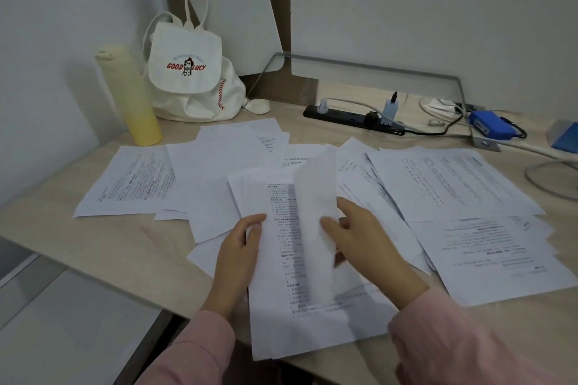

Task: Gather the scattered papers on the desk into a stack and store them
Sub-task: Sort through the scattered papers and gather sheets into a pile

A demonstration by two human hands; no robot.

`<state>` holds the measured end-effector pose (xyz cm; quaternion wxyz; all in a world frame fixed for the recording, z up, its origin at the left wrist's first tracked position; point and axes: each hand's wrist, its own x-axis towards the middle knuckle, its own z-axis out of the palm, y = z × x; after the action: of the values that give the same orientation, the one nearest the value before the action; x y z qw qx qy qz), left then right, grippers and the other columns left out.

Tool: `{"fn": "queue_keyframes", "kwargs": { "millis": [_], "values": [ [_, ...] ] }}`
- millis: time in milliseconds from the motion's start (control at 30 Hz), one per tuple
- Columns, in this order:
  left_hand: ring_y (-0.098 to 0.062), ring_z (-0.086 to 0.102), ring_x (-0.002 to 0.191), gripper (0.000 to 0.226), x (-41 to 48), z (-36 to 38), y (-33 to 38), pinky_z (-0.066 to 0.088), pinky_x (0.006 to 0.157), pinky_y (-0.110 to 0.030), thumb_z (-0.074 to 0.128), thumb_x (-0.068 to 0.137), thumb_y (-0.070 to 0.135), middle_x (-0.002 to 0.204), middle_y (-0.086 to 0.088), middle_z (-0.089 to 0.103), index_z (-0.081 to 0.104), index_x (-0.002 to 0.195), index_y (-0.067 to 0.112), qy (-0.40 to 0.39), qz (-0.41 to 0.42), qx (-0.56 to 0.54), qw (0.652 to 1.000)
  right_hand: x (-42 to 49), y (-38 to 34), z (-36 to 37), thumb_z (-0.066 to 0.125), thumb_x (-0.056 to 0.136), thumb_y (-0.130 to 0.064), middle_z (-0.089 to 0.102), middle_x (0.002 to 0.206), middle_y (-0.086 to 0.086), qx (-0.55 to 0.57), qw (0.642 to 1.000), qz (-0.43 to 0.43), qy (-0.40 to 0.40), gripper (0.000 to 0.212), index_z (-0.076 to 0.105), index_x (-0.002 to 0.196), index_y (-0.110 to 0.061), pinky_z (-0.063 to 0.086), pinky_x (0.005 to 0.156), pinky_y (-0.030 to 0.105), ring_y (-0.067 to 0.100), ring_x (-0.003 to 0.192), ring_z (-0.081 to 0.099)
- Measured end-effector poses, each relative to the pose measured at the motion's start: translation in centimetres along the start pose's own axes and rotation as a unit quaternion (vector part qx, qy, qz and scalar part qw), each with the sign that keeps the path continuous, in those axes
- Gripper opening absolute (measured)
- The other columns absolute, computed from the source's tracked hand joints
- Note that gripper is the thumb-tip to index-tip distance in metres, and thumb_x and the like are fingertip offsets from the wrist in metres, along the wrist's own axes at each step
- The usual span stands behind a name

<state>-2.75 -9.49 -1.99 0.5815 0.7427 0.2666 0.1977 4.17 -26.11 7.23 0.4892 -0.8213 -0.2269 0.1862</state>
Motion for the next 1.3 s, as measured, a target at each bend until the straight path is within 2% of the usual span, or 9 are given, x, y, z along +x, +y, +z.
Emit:
{"fn": "queue_keyframes", "kwargs": {
  "millis": [100, 167, 333, 500, 667, 933, 1033, 1133, 1300],
  "values": [
    [0.009, 0.056, 0.099, 0.025, 0.0, 0.1, -0.4, 0.041, 0.079, -0.009, 0.042, 0.094, 0.043, 0.108, 0.023, 0.061, 0.065, 0.101, 0.038, 0.002, -0.026, -0.092, 0.995, 2.0, -0.5, 1.2, 0.054, 0.092, -0.023, 0.072, 0.087, 0.006, 0.305, 0.941, 0.069, -0.128, 0.026, 0.052, 0.115, -0.009, 0.058, 0.064, 0.028, 0.018, 0.076, 0.073],
    [-0.012, 0.061, 0.095, 0.023, 0.4, 0.3, -0.8, 0.046, 0.069, -0.009, 0.046, 0.095, 0.025, 0.106, -0.001, 0.066, 0.064, 0.107, 0.017, 0.028, -0.048, -0.12, 0.991, 3.7, 0.1, 1.3, 0.053, 0.091, -0.036, 0.07, 0.107, 0.007, 0.332, 0.925, 0.065, -0.174, 0.033, 0.05, 0.118, -0.017, 0.057, 0.076, 0.027, 0.022, 0.097, 0.07],
    [0.014, 0.061, 0.064, 0.031, 0.0, 0.3, -1.0, 0.044, 0.053, -0.001, 0.041, 0.098, 0.013, 0.069, 0.023, 0.07, 0.059, 0.082, 0.032, 0.031, -0.021, -0.143, 0.989, 9.0, 3.5, -1.8, 0.058, 0.089, -0.031, 0.052, 0.133, 0.005, 0.018, 0.997, 0.058, 0.039, 0.046, 0.045, 0.132, -0.02, 0.044, 0.085, 0.026, 0.015, 0.107, 0.055],
    [-0.004, 0.058, 0.064, 0.033, 0.5, 0.2, -1.1, 0.046, 0.059, -0.007, 0.044, 0.097, 0.016, 0.057, 0.015, 0.064, 0.06, 0.068, 0.016, 0.038, -0.039, -0.136, 0.989, 13.8, 5.1, -3.2, 0.069, 0.079, -0.039, 0.032, 0.151, 0.004, -0.2, 0.978, 0.041, -0.05, 0.08, 0.028, 0.144, -0.018, 0.029, 0.105, 0.033, 0.023, 0.135, 0.035],
    [0.015, 0.054, 0.051, 0.046, 0.4, 0.2, -1.1, 0.038, 0.049, -0.002, 0.052, 0.09, 0.0, 0.049, 0.022, 0.061, 0.048, 0.055, 0.03, 0.025, 0.001, -0.048, 0.999, 16.9, 4.7, -2.0, 0.071, 0.07, -0.055, 0.039, 0.14, 0.01, -0.383, 0.917, -0.003, -0.108, 0.091, 0.031, 0.141, -0.017, 0.029, 0.106, 0.04, 0.029, 0.129, 0.034],
    [-0.008, 0.061, 0.083, 0.027, 0.2, 0.1, -0.2, 0.045, 0.07, -0.012, 0.04, 0.097, 0.014, 0.091, -0.001, 0.07, 0.067, 0.095, 0.011, 0.021, -0.004, -0.094, 0.995, 17.2, 5.1, -2.5, 0.057, 0.066, -0.074, 0.054, 0.087, 0.001, -0.491, 0.867, -0.017, -0.081, 0.07, 0.041, 0.1, -0.015, 0.037, 0.069, 0.031, 0.017, 0.076, 0.05],
    [0.005, 0.058, 0.103, 0.032, 0.1, 0.2, 0.3, 0.043, 0.088, -0.012, 0.039, 0.098, 0.029, 0.109, 0.01, 0.068, 0.065, 0.113, 0.018, 0.016, -0.027, -0.152, 0.988, 16.5, 5.2, -2.7, 0.047, 0.082, -0.065, 0.047, 0.072, -0.003, -0.496, 0.866, 0.012, -0.067, 0.051, 0.037, 0.084, -0.015, 0.036, 0.066, 0.031, 0.017, 0.071, 0.049],
    [0.01, 0.061, 0.098, 0.03, 0.1, 0.3, 0.2, 0.044, 0.078, -0.002, 0.046, 0.088, 0.047, 0.103, 0.018, 0.07, 0.066, 0.103, 0.032, -0.002, -0.021, -0.176, 0.984, 15.0, 5.4, -3.4, 0.041, 0.094, -0.042, 0.036, 0.062, -0.004, -0.483, 0.872, 0.041, -0.07, 0.043, 0.031, 0.06, -0.018, 0.027, 0.054, 0.025, 0.012, 0.059, 0.04],
    [0.014, 0.06, 0.088, 0.024, 0.4, 0.4, -0.1, 0.047, 0.073, -0.004, 0.06, 0.089, 0.018, 0.108, 0.016, 0.065, 0.055, 0.101, 0.038, 0.003, 0.005, -0.09, 0.996, 10.7, 6.8, -4.8, 0.046, 0.092, -0.033, 0.033, 0.054, -0.003, -0.436, 0.888, 0.1, -0.108, 0.044, 0.03, 0.054, -0.017, 0.025, 0.048, 0.023, 0.01, 0.048, 0.031]
  ]
}}
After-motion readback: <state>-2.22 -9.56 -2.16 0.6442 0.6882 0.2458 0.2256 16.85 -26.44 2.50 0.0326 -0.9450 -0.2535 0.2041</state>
